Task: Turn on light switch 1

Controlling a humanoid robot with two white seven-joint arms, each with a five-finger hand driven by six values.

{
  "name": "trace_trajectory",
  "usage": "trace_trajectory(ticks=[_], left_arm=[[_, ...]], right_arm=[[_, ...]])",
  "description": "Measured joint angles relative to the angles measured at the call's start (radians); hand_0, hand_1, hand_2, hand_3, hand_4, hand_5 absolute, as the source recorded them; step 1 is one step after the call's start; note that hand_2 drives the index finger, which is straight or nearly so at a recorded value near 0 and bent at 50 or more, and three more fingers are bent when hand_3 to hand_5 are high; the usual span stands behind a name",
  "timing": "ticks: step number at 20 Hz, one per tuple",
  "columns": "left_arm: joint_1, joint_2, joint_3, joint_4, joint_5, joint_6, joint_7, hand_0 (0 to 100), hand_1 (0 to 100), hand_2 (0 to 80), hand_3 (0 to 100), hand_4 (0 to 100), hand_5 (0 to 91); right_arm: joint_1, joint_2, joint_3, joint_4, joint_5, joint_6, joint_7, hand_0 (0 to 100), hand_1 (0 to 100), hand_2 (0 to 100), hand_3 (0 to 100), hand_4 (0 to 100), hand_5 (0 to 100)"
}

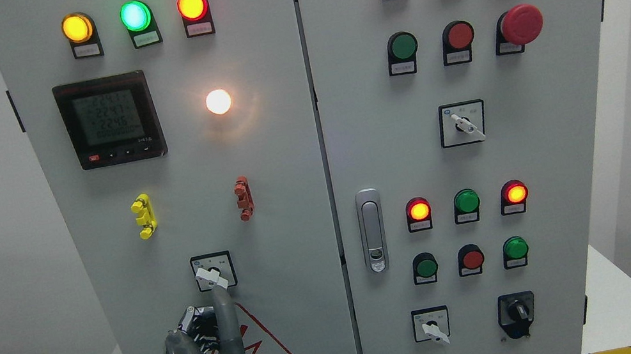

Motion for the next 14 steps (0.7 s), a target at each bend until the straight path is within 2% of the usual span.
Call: trace_trajectory(ticks=[3,4,5,7,11,14], left_arm=[[0.059,0.008,0.037,0.004,0.001,-0.069,-0.059,20,25,64.3,86,86,71.9],[0.08,0.011,0.051,0.006,0.001,-0.086,-0.084,20,25,62.3,85,85,65.2],[0.102,0.013,0.068,0.01,0.002,-0.11,-0.118,20,25,61.2,85,85,63.3],[0.148,0.019,0.108,0.02,0.003,-0.169,-0.178,20,25,56.2,77,81,45.0],[0.241,0.028,0.208,0.056,0.004,-0.318,-0.287,20,24,51.6,71,74,34.3],[0.302,0.038,0.288,0.095,0.009,-0.375,-0.347,20,26,42.4,64,66,28.7]], right_arm=[[0.0,0.0,0.0,0.0,0.0,0.0,0.0,12,39,0,0,0,0],[0.0,0.0,0.0,0.0,0.0,0.0,0.0,12,39,0,0,0,0],[0.0,0.0,0.0,0.0,0.0,0.0,0.0,12,39,0,0,0,0],[0.0,0.0,0.0,0.0,0.0,0.0,0.0,12,39,0,0,0,0],[0.0,0.0,0.0,0.0,0.0,0.0,0.0,12,39,0,0,0,0],[0.0,0.0,0.0,0.0,0.0,0.0,0.0,12,39,0,0,0,0]])
